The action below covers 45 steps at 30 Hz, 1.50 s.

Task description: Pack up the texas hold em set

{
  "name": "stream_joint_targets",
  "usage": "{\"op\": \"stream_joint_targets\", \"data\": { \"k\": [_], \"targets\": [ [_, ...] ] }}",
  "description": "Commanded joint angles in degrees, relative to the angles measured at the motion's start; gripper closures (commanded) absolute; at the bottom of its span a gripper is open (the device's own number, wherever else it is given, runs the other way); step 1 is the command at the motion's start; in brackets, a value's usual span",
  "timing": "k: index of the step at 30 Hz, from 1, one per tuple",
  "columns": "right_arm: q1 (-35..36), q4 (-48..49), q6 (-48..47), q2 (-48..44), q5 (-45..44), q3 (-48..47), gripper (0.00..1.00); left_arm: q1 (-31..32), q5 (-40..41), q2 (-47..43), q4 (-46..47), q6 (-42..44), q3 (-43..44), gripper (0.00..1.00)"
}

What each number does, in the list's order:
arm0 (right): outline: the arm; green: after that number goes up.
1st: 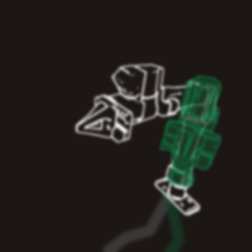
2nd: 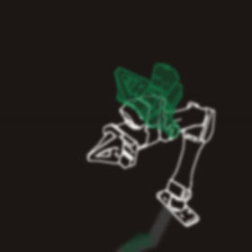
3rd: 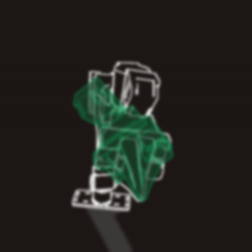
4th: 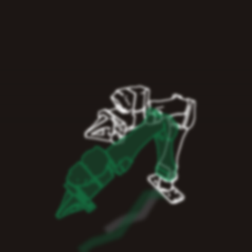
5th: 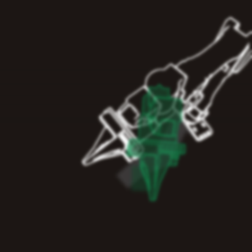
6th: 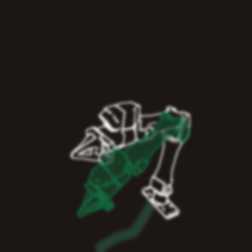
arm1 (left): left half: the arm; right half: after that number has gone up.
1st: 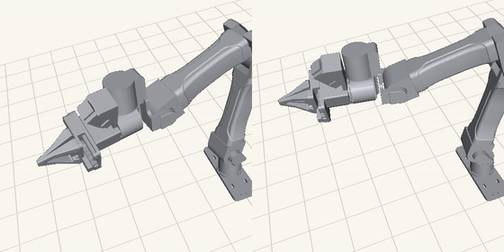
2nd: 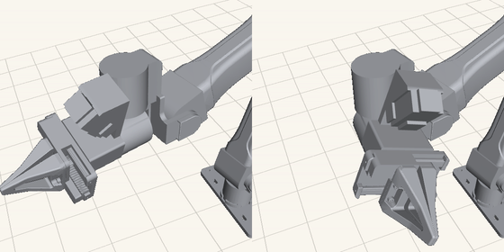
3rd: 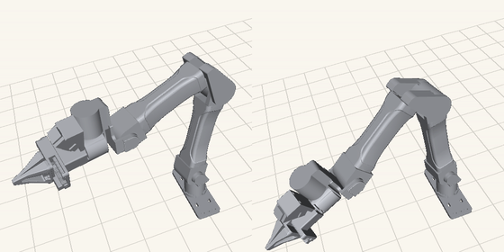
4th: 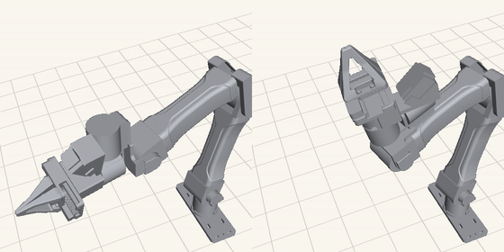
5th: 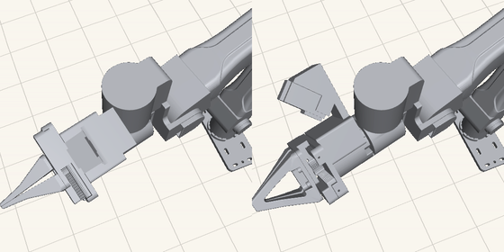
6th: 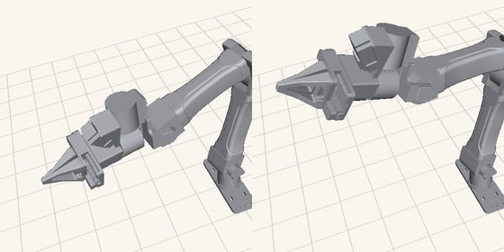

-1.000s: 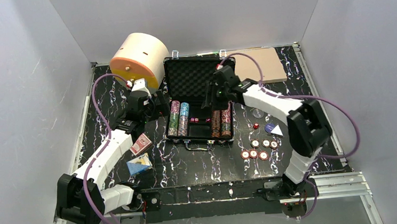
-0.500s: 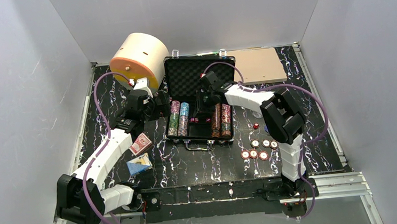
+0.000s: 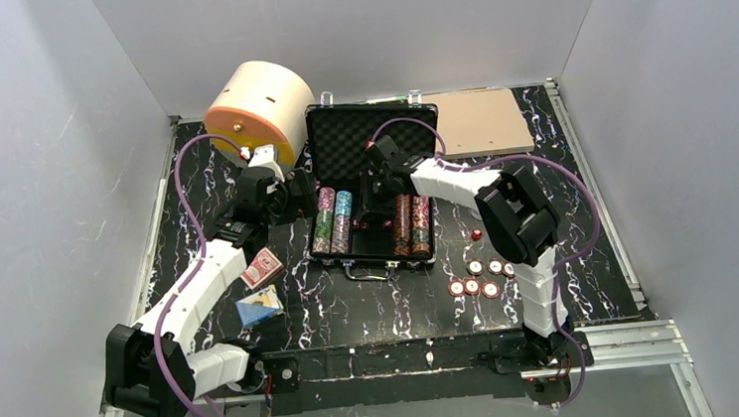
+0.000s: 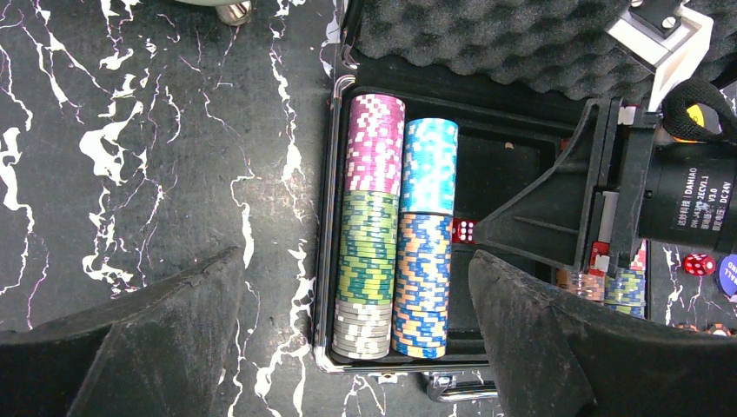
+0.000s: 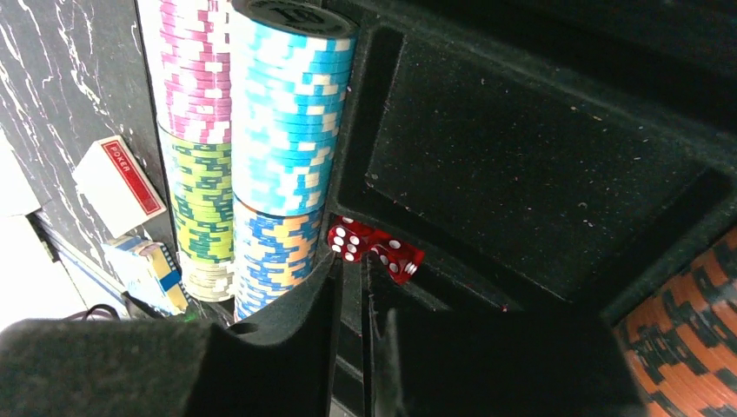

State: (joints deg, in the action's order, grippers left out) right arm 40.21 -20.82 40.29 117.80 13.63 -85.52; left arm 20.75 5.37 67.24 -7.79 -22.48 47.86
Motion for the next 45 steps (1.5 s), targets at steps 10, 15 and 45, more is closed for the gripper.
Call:
{"op": "stream_joint_targets", "data": {
  "k": [10, 15, 45],
  "targets": [
    [0.57, 3.42, -1.16, -3.39, -1.04, 0.14, 0.72, 0.08, 0.14, -0.45, -0.38, 0.77, 0.43, 0.02],
    [0.54, 2.33, -0.71, -9.28, -6.37, 2.30, 0.71, 0.08, 0.39, -0.54, -0.64, 0.94, 0.83, 0.02],
    [-18.75, -21.44, 5.56, -32.38, -31.26, 28.47, 0.39, 0.41, 0.25, -2.82, -1.41, -0.79, 0.77, 0.02]
  ]
}}
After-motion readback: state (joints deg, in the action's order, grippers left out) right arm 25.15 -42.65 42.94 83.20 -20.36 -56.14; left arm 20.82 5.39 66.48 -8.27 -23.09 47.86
